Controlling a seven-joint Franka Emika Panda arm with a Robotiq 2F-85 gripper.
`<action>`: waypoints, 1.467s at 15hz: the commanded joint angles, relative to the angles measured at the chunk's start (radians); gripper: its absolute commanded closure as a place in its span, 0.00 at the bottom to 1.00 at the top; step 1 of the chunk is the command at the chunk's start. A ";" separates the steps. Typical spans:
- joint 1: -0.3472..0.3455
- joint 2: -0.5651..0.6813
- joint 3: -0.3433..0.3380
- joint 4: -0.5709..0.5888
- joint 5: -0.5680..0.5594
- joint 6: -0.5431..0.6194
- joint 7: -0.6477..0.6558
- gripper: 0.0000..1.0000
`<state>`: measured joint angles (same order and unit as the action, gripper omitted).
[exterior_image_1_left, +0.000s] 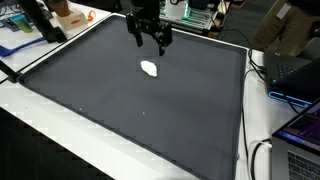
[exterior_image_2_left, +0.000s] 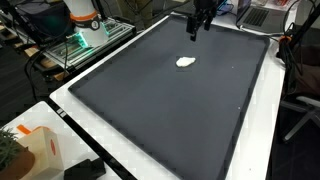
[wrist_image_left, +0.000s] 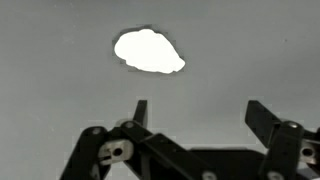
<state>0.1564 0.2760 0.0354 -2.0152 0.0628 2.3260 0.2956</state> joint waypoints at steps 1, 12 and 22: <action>-0.008 0.061 -0.003 0.128 -0.014 -0.125 0.048 0.00; -0.021 0.241 -0.030 0.472 -0.016 -0.452 0.076 0.00; -0.017 0.409 -0.049 0.756 -0.024 -0.697 0.093 0.00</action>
<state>0.1381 0.6192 -0.0075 -1.3618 0.0517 1.7197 0.3621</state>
